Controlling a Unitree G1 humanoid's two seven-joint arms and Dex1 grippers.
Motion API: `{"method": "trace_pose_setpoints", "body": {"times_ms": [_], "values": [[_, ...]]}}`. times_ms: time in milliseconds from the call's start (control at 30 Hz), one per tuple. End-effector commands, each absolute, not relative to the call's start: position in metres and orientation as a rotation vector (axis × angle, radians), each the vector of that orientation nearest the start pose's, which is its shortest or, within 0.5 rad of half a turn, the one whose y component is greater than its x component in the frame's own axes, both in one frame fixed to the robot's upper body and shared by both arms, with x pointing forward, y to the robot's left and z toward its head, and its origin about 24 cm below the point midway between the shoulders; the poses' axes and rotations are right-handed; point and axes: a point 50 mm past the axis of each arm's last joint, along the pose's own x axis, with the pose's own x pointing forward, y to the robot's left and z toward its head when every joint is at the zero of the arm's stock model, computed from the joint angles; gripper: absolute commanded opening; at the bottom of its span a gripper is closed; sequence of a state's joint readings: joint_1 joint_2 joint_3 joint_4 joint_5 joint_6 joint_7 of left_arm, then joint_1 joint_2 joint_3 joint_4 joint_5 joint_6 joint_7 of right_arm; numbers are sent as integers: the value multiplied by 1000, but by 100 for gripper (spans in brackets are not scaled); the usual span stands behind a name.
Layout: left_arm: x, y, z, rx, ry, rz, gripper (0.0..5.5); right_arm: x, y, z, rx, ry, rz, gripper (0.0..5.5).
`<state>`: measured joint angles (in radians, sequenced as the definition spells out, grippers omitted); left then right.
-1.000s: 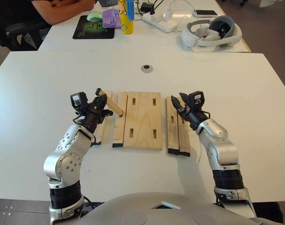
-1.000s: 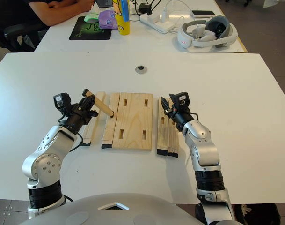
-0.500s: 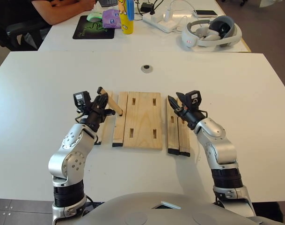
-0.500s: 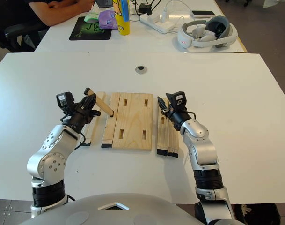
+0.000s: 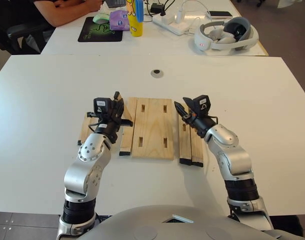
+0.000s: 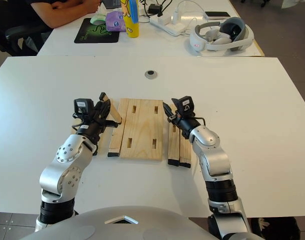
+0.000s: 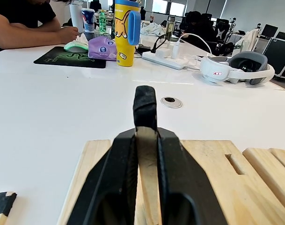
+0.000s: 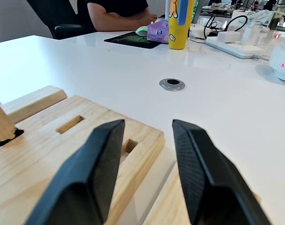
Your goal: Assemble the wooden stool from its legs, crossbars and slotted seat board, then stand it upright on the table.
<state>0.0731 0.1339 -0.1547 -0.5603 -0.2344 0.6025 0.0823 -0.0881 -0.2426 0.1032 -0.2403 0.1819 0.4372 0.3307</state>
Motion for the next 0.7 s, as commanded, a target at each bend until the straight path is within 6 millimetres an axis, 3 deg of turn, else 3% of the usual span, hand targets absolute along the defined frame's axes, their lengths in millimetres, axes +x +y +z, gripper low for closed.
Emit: {"method": "trace_pose_setpoints", "body": {"times_ms": [33,267,500,700], "values": [[210,122,54,35,333,-193,41,254,-138,75,-93,173,493,187],[207,119,50,27,354,-205,41,252,-137,75,-98,182,492,187],[219,115,51,26,342,-228,41,257,-135,78,-95,166,489,187],[208,116,46,26,373,-273,41,251,-134,75,-87,172,475,187]]}}
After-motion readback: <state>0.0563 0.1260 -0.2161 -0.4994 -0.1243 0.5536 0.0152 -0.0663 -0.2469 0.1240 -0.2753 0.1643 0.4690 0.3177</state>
